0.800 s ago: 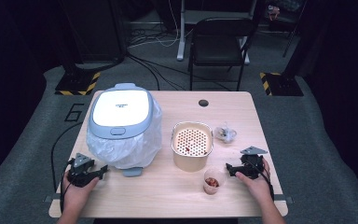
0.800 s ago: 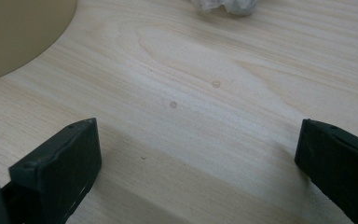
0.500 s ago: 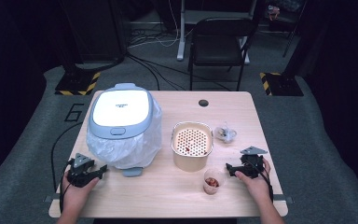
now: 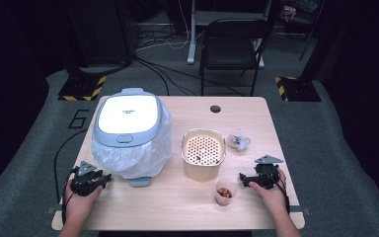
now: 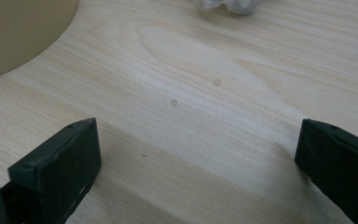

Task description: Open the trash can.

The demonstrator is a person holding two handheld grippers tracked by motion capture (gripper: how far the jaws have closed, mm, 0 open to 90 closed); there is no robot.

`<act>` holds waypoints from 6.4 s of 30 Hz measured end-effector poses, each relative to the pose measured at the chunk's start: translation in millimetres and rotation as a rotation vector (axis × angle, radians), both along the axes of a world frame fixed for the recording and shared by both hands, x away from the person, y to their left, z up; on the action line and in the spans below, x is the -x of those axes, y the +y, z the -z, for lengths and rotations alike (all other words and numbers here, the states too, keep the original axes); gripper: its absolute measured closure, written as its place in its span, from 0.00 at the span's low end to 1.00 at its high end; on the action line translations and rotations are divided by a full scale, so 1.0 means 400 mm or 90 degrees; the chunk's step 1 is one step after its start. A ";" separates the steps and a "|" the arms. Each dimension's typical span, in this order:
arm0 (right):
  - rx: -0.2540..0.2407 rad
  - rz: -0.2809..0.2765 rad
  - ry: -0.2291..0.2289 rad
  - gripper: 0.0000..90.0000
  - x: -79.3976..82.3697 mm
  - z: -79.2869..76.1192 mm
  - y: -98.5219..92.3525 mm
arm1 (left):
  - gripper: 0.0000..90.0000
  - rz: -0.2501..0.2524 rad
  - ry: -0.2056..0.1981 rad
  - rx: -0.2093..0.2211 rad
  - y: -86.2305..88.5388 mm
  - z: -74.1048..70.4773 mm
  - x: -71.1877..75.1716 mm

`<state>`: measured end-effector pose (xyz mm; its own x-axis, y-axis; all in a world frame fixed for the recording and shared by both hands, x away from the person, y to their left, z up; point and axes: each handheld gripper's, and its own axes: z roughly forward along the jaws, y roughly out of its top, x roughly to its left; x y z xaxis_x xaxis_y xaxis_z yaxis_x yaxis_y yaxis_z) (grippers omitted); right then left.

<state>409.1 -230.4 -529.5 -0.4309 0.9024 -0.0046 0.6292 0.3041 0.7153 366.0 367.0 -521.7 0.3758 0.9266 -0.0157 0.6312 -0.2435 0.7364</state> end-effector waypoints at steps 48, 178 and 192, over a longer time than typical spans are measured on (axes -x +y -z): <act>-0.008 -0.003 0.003 0.00 0.004 0.000 0.000 | 1.00 0.275 -0.025 -0.073 -0.267 -0.122 0.140; 0.021 -0.036 0.080 0.54 -0.318 -0.074 0.082 | 1.00 0.265 -0.017 -0.169 -0.310 -0.042 0.046; 0.018 -0.031 0.092 0.72 -0.307 -0.080 0.085 | 1.00 0.265 -0.018 -0.170 -0.311 -0.042 0.047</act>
<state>531.7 -196.2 -497.4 -0.4717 0.8811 0.0348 0.7090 0.3555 0.6090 347.4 242.6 -504.9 0.7113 0.6684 0.2175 0.4211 -0.6530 0.6295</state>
